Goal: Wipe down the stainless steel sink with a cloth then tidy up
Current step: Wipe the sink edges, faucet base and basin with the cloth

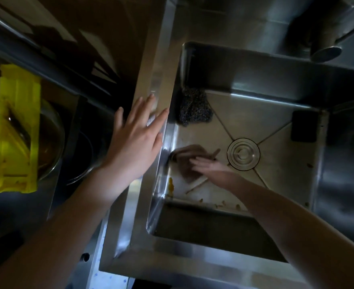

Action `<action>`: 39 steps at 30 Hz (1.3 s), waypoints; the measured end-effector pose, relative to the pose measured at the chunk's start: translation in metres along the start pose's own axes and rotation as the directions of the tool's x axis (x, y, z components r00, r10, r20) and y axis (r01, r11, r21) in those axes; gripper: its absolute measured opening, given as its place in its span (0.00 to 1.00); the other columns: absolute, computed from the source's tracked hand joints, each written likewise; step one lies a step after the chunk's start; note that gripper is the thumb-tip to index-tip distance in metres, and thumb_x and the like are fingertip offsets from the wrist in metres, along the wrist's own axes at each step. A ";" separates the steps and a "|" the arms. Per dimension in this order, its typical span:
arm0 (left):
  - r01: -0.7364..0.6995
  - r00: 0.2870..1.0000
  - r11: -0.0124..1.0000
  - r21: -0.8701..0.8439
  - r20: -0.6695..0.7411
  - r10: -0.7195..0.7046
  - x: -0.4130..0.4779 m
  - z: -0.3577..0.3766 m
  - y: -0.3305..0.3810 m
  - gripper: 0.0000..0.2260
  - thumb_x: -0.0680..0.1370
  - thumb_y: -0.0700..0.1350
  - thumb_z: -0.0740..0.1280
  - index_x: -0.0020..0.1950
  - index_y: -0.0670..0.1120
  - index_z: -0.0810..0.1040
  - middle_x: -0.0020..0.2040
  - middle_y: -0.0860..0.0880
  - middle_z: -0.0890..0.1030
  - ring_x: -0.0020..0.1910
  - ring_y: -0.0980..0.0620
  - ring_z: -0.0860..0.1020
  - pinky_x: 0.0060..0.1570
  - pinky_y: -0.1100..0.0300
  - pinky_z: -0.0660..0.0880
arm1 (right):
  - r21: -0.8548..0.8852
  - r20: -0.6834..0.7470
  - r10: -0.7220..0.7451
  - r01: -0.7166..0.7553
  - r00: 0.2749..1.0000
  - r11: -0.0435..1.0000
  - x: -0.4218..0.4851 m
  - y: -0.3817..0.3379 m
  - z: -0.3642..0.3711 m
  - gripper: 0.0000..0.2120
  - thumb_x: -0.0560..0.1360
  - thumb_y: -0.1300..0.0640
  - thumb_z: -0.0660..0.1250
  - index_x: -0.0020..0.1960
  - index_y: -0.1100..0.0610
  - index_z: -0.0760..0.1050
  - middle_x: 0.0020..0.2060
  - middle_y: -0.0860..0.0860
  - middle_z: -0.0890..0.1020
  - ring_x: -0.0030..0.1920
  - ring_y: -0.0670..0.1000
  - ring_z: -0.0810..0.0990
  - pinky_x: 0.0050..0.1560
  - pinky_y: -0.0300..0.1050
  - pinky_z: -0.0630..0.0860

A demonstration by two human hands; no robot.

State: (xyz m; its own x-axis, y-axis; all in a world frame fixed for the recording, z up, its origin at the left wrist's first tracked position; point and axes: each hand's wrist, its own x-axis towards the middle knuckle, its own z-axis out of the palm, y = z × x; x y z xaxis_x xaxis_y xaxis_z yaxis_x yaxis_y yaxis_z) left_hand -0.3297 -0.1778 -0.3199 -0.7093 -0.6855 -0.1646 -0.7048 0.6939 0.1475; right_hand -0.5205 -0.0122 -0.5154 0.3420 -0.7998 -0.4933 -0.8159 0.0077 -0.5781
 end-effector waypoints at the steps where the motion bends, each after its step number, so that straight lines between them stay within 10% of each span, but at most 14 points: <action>1: -0.001 1.000 1.000 -0.009 -0.009 0.001 -0.005 0.000 0.000 0.23 0.77 0.44 0.63 0.72 0.47 0.67 0.75 0.41 0.61 0.73 0.41 0.60 0.66 0.37 0.57 | -0.025 -0.044 0.041 -0.042 0.998 0.999 0.007 0.006 -0.004 0.19 0.80 0.60 0.57 0.70 0.54 0.69 0.75 0.52 0.61 0.76 0.51 0.58 0.74 0.37 0.51; 6: -0.008 1.000 0.999 -0.032 -0.008 0.008 -0.027 0.004 -0.002 0.22 0.77 0.44 0.64 0.71 0.47 0.68 0.74 0.40 0.63 0.73 0.40 0.61 0.66 0.36 0.58 | 0.135 -0.213 0.267 -0.243 0.940 0.961 0.051 -0.013 -0.011 0.22 0.78 0.66 0.56 0.70 0.54 0.69 0.75 0.54 0.60 0.75 0.54 0.61 0.74 0.47 0.59; 17: -0.044 0.999 0.998 -0.034 0.000 0.044 -0.066 0.017 -0.007 0.21 0.76 0.44 0.65 0.69 0.47 0.70 0.74 0.41 0.63 0.72 0.40 0.62 0.65 0.36 0.60 | -0.293 0.329 -0.211 0.312 0.920 0.904 -0.009 -0.016 0.049 0.24 0.78 0.63 0.54 0.74 0.52 0.62 0.76 0.51 0.58 0.77 0.52 0.52 0.74 0.49 0.50; 23: -0.077 0.997 0.997 -0.033 -0.016 0.076 -0.083 0.020 -0.013 0.22 0.75 0.44 0.66 0.69 0.47 0.71 0.74 0.40 0.63 0.72 0.39 0.63 0.65 0.35 0.60 | -0.079 0.051 0.009 -0.005 0.999 0.997 -0.047 0.007 0.026 0.20 0.80 0.60 0.56 0.71 0.51 0.67 0.75 0.49 0.60 0.76 0.49 0.55 0.73 0.39 0.46; 29: -0.091 0.996 0.995 -0.047 -0.012 0.090 -0.094 0.023 -0.013 0.22 0.74 0.43 0.68 0.68 0.46 0.72 0.73 0.39 0.63 0.72 0.38 0.63 0.64 0.35 0.61 | -0.046 0.094 0.084 -0.080 0.992 0.996 0.010 -0.045 0.025 0.30 0.78 0.69 0.54 0.77 0.52 0.53 0.77 0.53 0.49 0.77 0.54 0.47 0.76 0.48 0.49; 39: 0.002 1.000 0.999 -0.044 -0.009 -0.002 -0.097 0.024 -0.003 0.21 0.75 0.43 0.66 0.69 0.45 0.71 0.74 0.40 0.62 0.73 0.38 0.61 0.65 0.36 0.61 | -0.279 0.346 -0.201 0.305 0.917 0.911 -0.015 -0.044 0.060 0.24 0.78 0.61 0.48 0.74 0.56 0.60 0.76 0.54 0.58 0.76 0.54 0.55 0.76 0.49 0.49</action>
State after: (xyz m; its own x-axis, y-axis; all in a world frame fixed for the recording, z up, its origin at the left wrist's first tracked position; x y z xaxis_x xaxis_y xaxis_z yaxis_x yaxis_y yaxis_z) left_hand -0.2585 -0.1074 -0.3278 -0.7078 -0.6889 -0.1563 -0.7060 0.6824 0.1896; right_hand -0.4613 0.0358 -0.5214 0.6387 -0.5271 -0.5605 -0.7687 -0.4042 -0.4958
